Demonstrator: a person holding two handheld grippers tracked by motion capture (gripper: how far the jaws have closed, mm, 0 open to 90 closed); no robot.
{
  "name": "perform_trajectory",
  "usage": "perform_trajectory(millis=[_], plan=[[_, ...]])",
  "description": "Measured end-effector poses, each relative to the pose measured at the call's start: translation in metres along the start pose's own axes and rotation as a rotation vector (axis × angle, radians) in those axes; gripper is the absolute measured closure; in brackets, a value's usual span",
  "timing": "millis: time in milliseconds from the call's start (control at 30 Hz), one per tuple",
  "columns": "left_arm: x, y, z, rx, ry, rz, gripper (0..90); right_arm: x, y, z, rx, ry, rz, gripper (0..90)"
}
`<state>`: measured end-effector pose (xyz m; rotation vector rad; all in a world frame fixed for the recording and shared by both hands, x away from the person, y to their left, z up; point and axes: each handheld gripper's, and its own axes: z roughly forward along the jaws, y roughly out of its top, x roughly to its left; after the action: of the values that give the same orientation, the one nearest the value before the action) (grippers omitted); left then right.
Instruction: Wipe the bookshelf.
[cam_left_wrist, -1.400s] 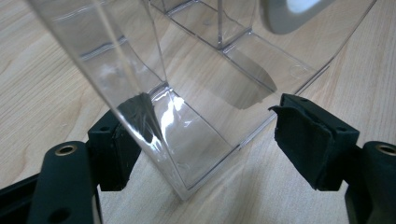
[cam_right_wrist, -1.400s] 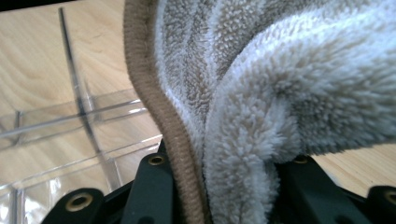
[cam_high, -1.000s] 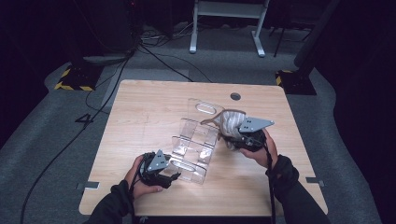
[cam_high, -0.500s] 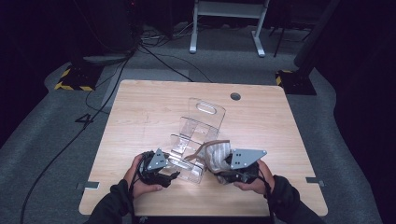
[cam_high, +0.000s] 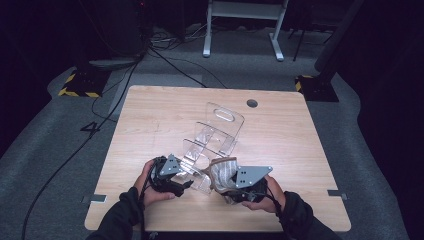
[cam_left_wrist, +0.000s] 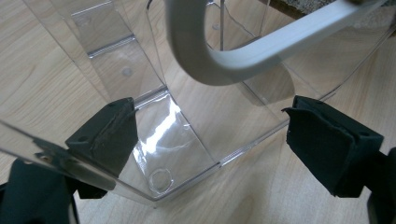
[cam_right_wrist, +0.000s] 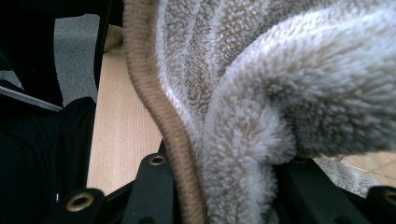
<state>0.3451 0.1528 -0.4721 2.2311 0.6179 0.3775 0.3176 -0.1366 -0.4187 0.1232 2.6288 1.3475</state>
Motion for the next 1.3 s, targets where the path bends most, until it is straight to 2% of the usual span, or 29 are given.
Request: perform_trajectory(millis=[433, 500, 667, 700, 733, 800, 900, 933, 967, 1000, 1033, 1067, 1100, 1133, 1200, 1233, 1300], plan=[[0.011, 0.011, 0.011, 0.013, -0.003, 0.01, 12.6, -0.009, -0.001, 0.001, -0.004, -0.018, 0.035, 68.7], [0.014, 0.012, 0.012, 0.017, -0.009, -0.001, 11.5, -0.01, 0.0, 0.003, -0.002, -0.027, 0.034, 68.7], [0.016, 0.011, 0.011, 0.022, 0.015, -0.026, 13.1, -0.014, 0.001, 0.002, -0.004, -0.086, 0.044, 68.5], [0.015, 0.009, 0.008, 0.024, 0.03, -0.038, 13.1, -0.014, 0.001, 0.002, -0.004, -0.086, 0.044, 68.5], [0.012, 0.005, 0.002, 0.032, 0.049, -0.053, 17.6, -0.019, 0.0, -0.004, -0.019, -0.124, 0.06, 68.3], [0.008, -0.001, -0.002, 0.043, 0.062, -0.068, 16.8, -0.026, -0.003, -0.011, -0.022, -0.179, 0.084, 68.3], [-0.001, -0.007, -0.011, 0.048, 0.092, -0.065, 18.1, -0.04, -0.009, -0.02, -0.031, -0.248, 0.132, 68.4], [-0.006, -0.01, -0.015, 0.042, 0.103, -0.073, 18.9, -0.046, -0.012, -0.023, -0.037, -0.254, 0.155, 68.4], [-0.006, -0.01, -0.015, 0.042, 0.103, -0.073, 19.1, -0.053, -0.015, -0.025, -0.04, -0.269, 0.172, 68.5], [-0.009, -0.012, -0.018, 0.04, 0.109, -0.072, 19.1, -0.053, -0.015, -0.025, -0.04, -0.269, 0.172, 68.5], [-0.016, -0.014, -0.023, 0.033, 0.109, -0.072, 18.8, -0.065, -0.02, -0.026, -0.029, -0.298, 0.199, 68.4], [-0.016, -0.014, -0.023, 0.033, 0.109, -0.072, 21.0, -0.065, -0.02, -0.026, -0.029, -0.298, 0.199, 68.4], [-0.021, -0.015, -0.027, 0.027, 0.11, -0.066, 21.0, -0.069, -0.022, -0.026, -0.028, -0.306, 0.213, 68.5], [-0.025, -0.015, -0.03, 0.022, 0.108, -0.065, 20.7, -0.076, -0.025, -0.026, -0.022, -0.332, 0.222, 68.5], [-0.032, -0.015, -0.036, 0.0, 0.107, -0.067, 20.8, -0.085, -0.027, -0.026, -0.016, -0.354, 0.246, 68.4], [-0.038, -0.013, -0.04, -0.019, 0.098, -0.067, 21.6, -0.094, -0.028, -0.025, 0.0, -0.389, 0.262, 68.4], [-0.046, -0.01, -0.041, -0.031, 0.092, -0.059, 22.4, -0.101, -0.028, -0.024, 0.008, -0.411, 0.275, 68.5]])
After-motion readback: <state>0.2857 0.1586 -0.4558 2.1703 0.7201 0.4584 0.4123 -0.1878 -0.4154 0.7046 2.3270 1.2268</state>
